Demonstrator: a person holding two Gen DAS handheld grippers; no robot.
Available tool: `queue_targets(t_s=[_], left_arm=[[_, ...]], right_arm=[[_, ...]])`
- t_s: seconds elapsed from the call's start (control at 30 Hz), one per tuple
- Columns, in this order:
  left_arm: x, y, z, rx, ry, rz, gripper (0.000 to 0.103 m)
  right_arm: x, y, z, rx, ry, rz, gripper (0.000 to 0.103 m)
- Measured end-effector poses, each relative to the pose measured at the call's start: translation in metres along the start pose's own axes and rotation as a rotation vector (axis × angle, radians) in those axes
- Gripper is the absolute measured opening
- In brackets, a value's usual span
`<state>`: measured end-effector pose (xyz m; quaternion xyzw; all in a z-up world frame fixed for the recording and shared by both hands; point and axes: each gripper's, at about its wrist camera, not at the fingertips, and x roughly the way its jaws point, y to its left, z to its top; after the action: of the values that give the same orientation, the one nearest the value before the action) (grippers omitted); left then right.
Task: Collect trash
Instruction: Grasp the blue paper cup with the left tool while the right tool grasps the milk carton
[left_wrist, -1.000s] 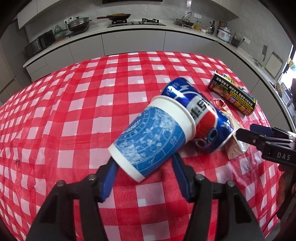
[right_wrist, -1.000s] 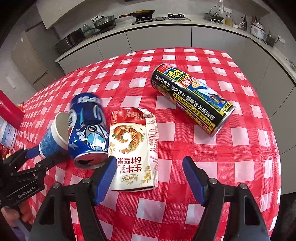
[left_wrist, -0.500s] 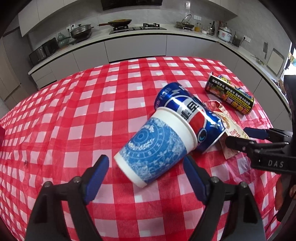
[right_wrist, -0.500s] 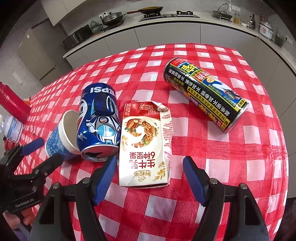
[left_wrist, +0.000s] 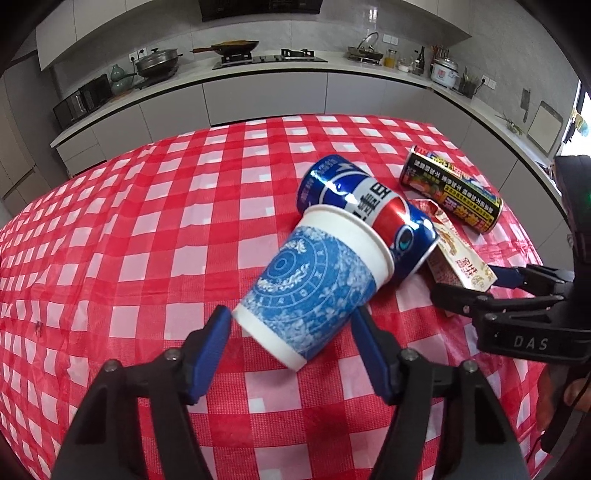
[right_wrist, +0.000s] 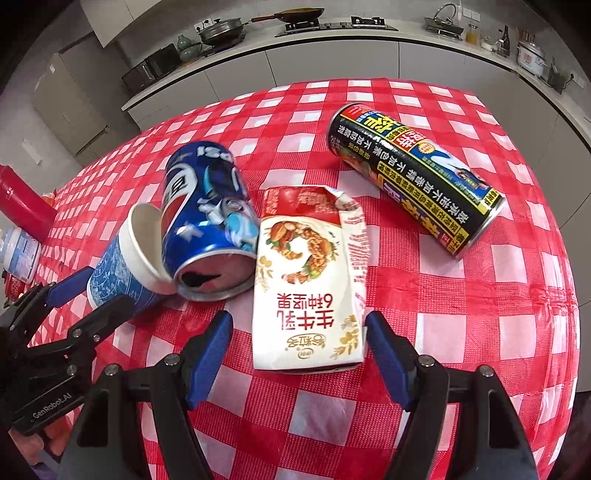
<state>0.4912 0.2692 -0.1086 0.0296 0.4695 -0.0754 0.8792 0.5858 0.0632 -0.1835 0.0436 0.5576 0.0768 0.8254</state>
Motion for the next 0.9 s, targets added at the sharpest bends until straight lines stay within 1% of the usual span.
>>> queue_targets(t_s=[0.13,0.23,0.6,0.63,0.7,0.77,0.8,0.83,0.87,0.9], left_arm=[[-0.002,-0.001,-0.001,0.006,0.009,0.0,0.063],[-0.003,-0.002,-0.001,0.004,0.018,-0.001,0.063],[-0.006,-0.005,-0.002,0.023,0.006,0.031,0.063],[-0.007,-0.005,-0.003,0.024,0.004,0.028,0.057],[-0.009,-0.005,-0.003,0.024,-0.009,0.023,0.051],[-0.013,-0.003,-0.005,0.014,-0.021,0.013,0.038],[-0.014,-0.002,-0.005,0.009,-0.023,0.011,0.033],[-0.014,0.0,-0.005,0.002,-0.018,0.008,0.023],[-0.013,0.001,-0.006,-0.005,-0.01,0.0,0.018],[-0.011,0.003,-0.007,-0.016,0.003,-0.02,0.018]], right_arm=[[0.002,0.002,0.001,-0.007,0.0,-0.004,0.076],[0.003,0.001,0.002,-0.006,0.001,-0.003,0.076],[0.0,-0.002,0.0,-0.006,-0.004,-0.011,0.076],[0.0,-0.002,0.0,-0.008,-0.004,-0.011,0.076],[0.0,-0.002,0.0,-0.01,-0.006,-0.015,0.074],[0.0,0.0,-0.002,-0.016,-0.009,-0.023,0.061],[-0.001,0.0,-0.002,-0.018,-0.009,-0.021,0.06],[-0.001,0.0,-0.002,-0.017,-0.011,-0.018,0.06],[-0.002,0.0,-0.002,-0.016,-0.012,-0.015,0.06],[-0.002,-0.001,-0.002,-0.013,-0.011,-0.012,0.06]])
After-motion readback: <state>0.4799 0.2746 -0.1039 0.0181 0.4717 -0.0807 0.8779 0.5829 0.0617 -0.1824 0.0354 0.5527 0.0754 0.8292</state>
